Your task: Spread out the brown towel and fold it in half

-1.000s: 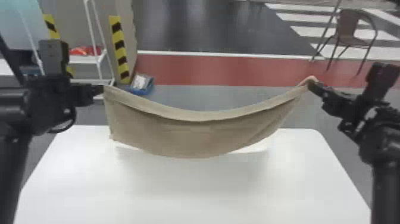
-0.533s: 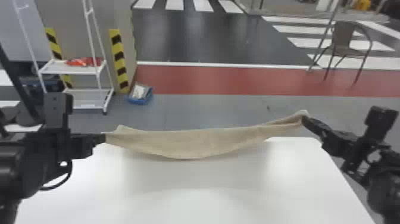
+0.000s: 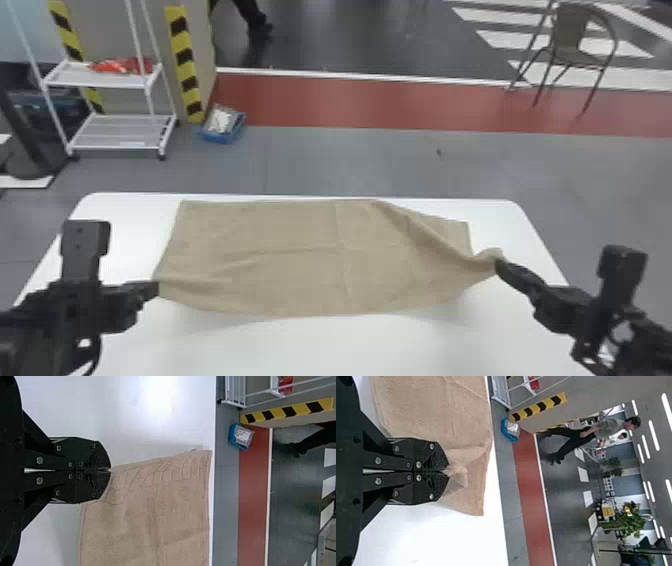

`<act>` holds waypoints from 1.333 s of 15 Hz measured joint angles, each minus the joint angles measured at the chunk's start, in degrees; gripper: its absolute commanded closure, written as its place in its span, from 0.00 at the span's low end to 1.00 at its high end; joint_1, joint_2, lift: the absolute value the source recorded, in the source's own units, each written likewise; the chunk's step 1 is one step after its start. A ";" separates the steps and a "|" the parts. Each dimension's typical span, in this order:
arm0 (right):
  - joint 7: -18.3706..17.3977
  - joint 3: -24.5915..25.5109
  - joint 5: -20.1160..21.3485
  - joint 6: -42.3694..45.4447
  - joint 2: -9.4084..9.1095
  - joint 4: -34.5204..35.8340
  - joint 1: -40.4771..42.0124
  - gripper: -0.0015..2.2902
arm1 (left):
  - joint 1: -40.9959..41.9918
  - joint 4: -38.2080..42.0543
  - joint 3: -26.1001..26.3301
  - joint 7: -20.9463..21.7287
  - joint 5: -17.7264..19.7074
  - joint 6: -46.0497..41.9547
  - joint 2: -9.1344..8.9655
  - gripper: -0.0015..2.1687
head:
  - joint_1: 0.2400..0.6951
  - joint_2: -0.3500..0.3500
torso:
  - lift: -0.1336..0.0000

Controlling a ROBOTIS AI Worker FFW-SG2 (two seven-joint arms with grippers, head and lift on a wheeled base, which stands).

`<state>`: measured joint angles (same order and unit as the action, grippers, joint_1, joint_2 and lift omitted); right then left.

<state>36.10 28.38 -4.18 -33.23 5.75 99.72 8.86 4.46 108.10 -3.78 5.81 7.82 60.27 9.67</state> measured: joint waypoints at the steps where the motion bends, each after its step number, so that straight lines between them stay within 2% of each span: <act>1: 0.68 0.71 -0.20 -0.17 -0.02 0.58 1.64 0.57 | 1.58 1.16 -0.30 -0.19 -0.31 -0.13 -0.01 0.80 | 1.00 0.30 | 1.00; 5: 5.02 4.26 0.17 0.56 0.06 0.79 4.89 0.57 | 5.95 3.78 -2.66 -0.26 -0.50 -0.98 -0.16 0.80 | 1.00 0.28 | 1.00; 7: 6.95 5.49 1.99 1.15 0.59 -0.05 5.16 0.57 | 7.53 4.69 -3.29 -0.28 -0.51 -1.37 -0.17 0.80 | 1.00 0.26 | 1.00; 12: 8.25 4.98 4.91 1.45 2.56 -1.94 7.35 0.57 | 10.38 6.81 -3.64 -0.45 -1.68 -1.28 -0.25 0.80 | 1.00 0.24 | 1.00; 20: 9.33 4.75 4.92 1.28 3.31 -1.62 11.23 0.57 | 15.06 10.34 -4.63 -0.42 -2.08 -1.24 -0.43 0.80 | 1.00 0.23 | 1.00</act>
<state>45.43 33.13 0.75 -31.95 9.05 98.11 20.10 19.53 118.44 -8.41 5.39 5.75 59.03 9.24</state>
